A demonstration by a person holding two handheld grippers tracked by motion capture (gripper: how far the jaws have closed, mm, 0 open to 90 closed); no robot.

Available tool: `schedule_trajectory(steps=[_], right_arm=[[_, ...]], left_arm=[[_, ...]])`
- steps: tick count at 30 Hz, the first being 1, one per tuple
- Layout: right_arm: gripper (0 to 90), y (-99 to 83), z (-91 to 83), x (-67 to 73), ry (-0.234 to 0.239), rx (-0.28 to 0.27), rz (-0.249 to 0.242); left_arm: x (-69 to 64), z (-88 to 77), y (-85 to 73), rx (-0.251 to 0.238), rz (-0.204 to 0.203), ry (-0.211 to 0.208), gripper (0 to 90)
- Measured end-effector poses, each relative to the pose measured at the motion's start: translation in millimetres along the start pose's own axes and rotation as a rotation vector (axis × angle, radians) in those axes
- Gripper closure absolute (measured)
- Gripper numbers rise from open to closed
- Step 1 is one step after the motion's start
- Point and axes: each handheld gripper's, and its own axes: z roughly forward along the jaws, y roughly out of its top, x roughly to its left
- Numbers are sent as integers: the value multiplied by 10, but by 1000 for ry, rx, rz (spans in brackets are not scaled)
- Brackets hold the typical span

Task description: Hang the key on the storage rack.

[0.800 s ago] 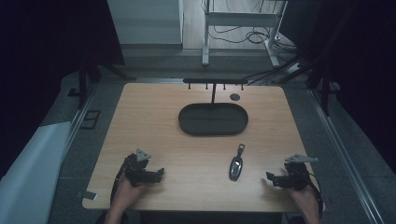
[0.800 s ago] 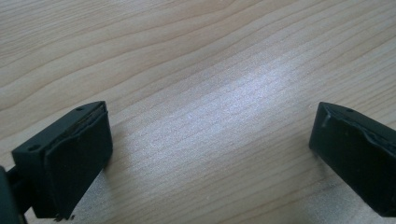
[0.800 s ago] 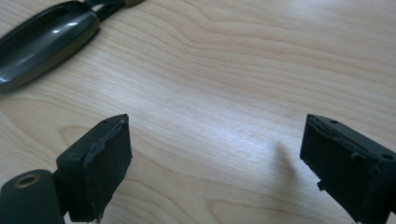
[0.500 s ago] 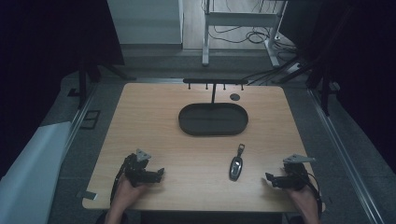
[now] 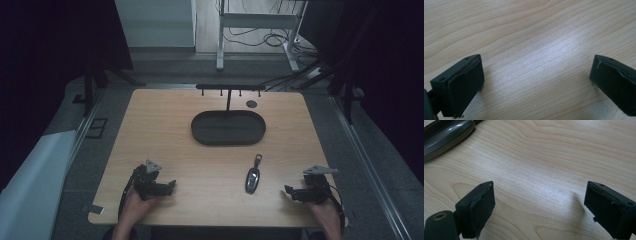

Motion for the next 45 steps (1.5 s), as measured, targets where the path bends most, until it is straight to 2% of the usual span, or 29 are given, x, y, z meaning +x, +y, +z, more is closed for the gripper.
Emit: schedule_trajectory(steps=[19, 33, 45], right_arm=[[96, 78, -3, 28, -3, 11, -30], [89, 203, -9, 79, 35, 29, -25], [89, 301, -6, 114, 38, 64, -38]], left_arm=[[0, 0, 0, 0, 0, 0, 0], [-1, 0, 0, 0, 0, 0, 0], [0, 0, 0, 0, 0, 0, 0]])
